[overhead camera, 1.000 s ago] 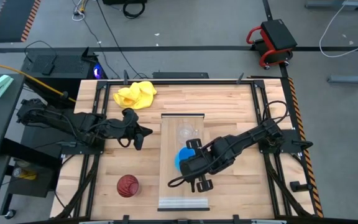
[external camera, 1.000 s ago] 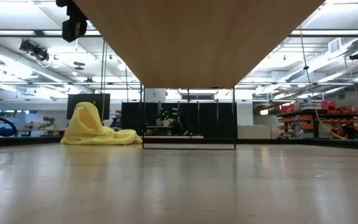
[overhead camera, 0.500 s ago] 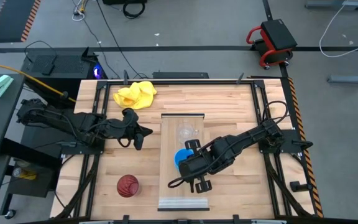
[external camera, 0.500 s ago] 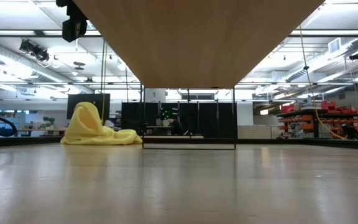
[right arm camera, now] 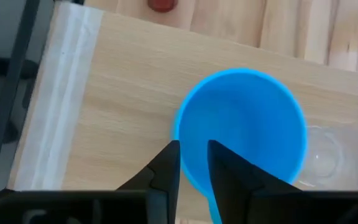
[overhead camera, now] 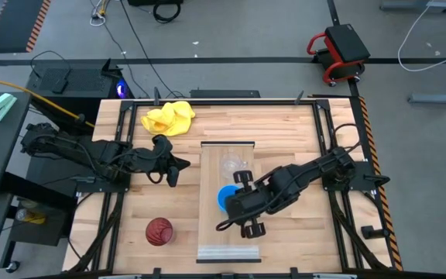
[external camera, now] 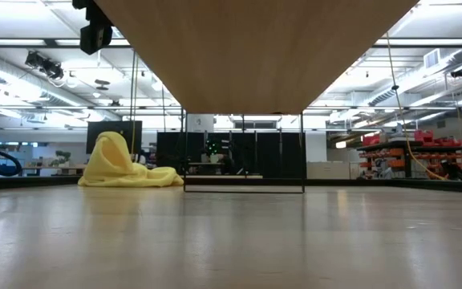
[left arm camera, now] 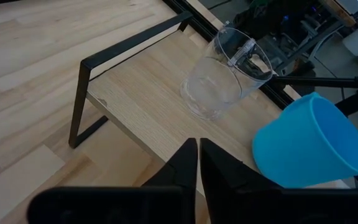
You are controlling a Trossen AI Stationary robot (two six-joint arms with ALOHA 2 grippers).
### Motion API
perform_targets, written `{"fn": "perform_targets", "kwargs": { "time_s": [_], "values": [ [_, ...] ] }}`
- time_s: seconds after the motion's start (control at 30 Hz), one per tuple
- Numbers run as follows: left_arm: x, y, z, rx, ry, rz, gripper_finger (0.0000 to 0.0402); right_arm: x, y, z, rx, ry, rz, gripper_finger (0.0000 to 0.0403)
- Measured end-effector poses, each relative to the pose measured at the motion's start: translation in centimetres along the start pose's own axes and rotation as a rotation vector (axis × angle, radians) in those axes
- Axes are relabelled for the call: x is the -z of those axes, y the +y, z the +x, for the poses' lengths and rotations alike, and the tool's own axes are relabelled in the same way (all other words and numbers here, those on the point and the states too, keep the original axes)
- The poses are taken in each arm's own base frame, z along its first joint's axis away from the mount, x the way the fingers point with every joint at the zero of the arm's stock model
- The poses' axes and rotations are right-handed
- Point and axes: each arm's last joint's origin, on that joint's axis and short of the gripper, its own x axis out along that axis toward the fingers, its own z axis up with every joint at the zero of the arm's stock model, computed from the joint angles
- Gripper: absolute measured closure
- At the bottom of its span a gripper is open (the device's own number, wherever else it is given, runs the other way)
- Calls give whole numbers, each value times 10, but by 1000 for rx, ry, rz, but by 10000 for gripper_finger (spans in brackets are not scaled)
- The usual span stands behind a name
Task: Stack small to large cups/mugs on shelf
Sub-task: Put the blue mug on the shelf
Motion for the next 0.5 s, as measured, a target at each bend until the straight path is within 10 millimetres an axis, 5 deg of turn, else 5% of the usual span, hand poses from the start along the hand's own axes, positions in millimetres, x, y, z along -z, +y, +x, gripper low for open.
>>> {"fn": "perform_targets", "kwargs": {
  "time_s": [0.5],
  "values": [
    [1,-1,0,5,4,-12,373,52,-27,-95,299,-221,412,361]
  ]
}}
